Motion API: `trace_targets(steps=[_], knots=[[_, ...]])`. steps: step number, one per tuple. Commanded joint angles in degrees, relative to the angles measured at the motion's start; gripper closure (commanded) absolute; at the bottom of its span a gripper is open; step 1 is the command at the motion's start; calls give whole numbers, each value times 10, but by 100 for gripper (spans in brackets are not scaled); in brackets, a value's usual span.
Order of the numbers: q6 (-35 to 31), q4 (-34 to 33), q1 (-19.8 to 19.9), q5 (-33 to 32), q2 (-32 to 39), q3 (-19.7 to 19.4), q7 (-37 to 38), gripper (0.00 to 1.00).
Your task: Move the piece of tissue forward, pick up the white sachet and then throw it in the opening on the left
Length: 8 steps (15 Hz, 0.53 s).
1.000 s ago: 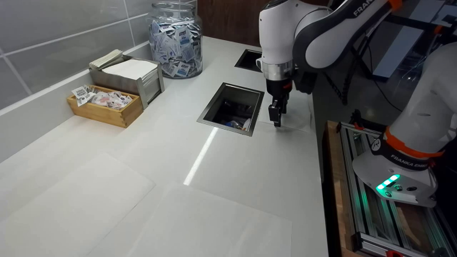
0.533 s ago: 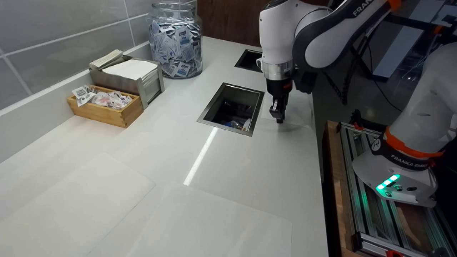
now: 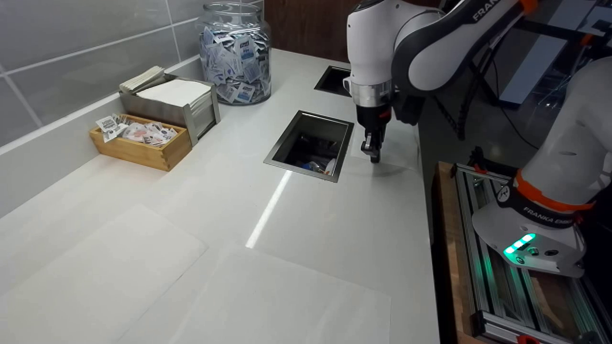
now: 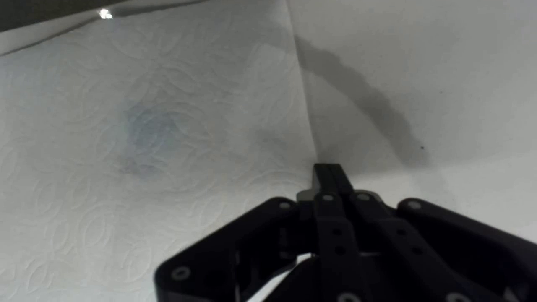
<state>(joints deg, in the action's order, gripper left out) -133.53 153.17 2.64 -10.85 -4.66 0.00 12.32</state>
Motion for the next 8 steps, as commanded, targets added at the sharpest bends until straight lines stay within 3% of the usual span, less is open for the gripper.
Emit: trace_targets(steps=[1, 5, 6, 8], knots=[[12, 4, -5, -22, -18, 4, 8, 100], [26, 5, -9, -32, -39, 12, 8, 100], [27, 2, -8, -33, -36, 13, 6, 74], [27, -2, -7, -32, -27, 14, 1, 67]])
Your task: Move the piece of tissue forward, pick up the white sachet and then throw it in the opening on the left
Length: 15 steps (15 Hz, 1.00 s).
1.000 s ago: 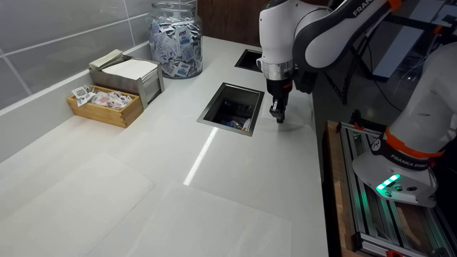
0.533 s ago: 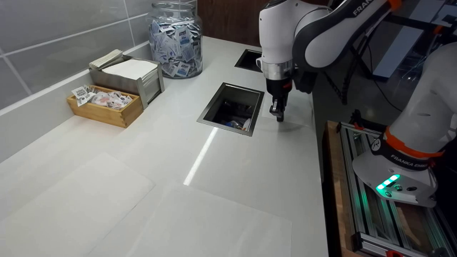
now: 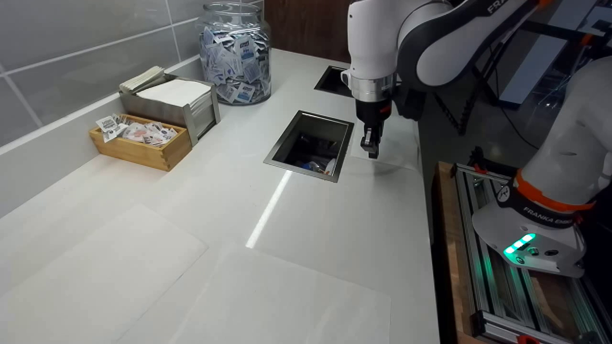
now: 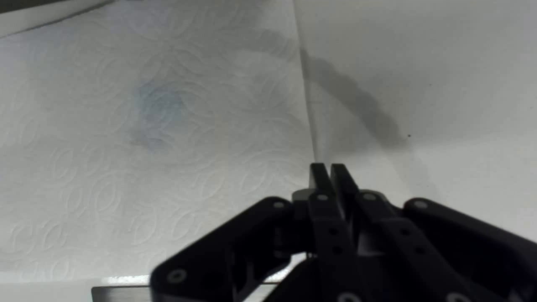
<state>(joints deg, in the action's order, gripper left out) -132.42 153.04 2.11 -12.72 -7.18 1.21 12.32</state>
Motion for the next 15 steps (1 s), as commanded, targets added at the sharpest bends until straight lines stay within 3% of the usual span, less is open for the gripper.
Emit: trace_targets(steps=[1, 6, 9, 11, 12, 15], knots=[[17, -1, 0, -15, 3, 1, 2, 60], [35, -2, 7, -29, 17, -4, 12, 20], [46, -7, 7, -36, 26, -6, 11, 2], [52, -8, 7, -38, 29, -7, 9, 19], [53, -10, 7, -39, 32, -7, 9, 34], [53, -12, 6, -40, 39, -9, 7, 55]])
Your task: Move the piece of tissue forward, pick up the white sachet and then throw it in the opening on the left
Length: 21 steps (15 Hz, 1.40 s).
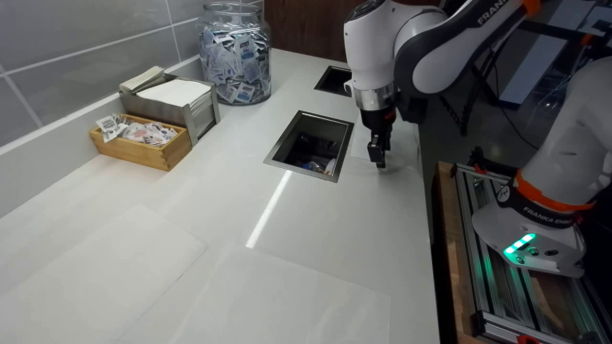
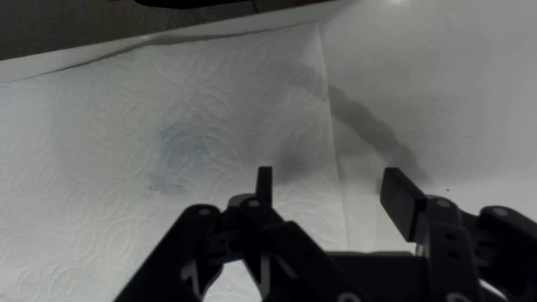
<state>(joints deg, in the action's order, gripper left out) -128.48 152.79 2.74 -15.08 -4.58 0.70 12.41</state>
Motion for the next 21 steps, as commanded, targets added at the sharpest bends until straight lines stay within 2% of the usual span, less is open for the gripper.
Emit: trace_targets(steps=[1, 6, 12, 21], knots=[[13, -10, 0, -16, 15, -5, 4, 65], [9, -17, -1, -14, 27, -7, -3, 99], [7, -24, -4, -11, 36, -8, -13, 100], [3, -17, -24, -1, -22, 8, -39, 100]])
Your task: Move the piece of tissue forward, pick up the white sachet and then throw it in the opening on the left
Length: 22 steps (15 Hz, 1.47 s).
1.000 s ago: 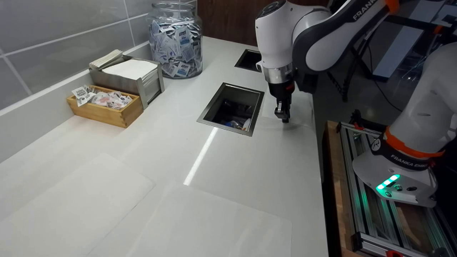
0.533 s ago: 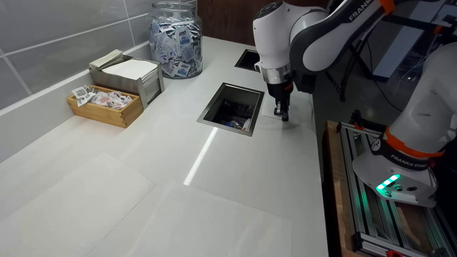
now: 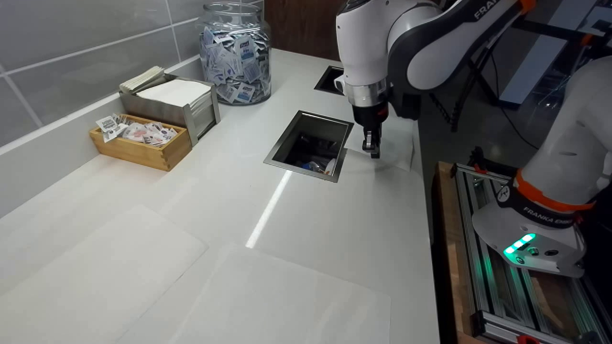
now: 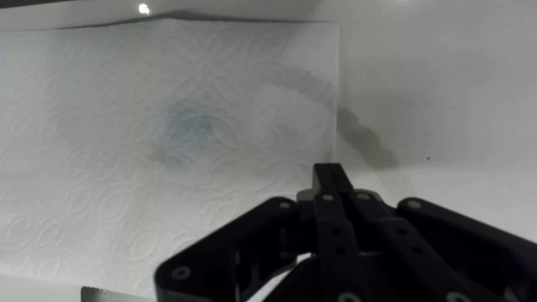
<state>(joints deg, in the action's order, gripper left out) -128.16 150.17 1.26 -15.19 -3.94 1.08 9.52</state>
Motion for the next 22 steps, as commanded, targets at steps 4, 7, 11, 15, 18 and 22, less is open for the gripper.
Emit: trace_targets(steps=[4, 7, 11, 15, 18, 22], knots=[[9, 7, -17, 5, -51, 12, -13, 100], [15, 2, -22, 8, -62, 16, -15, 100], [25, -18, -35, 49, -41, 20, -53, 100], [9, -12, -31, 36, -46, 21, -41, 99], [9, -13, -32, 37, -45, 21, -43, 100], [19, -5, -26, 19, -63, 19, -43, 100]])
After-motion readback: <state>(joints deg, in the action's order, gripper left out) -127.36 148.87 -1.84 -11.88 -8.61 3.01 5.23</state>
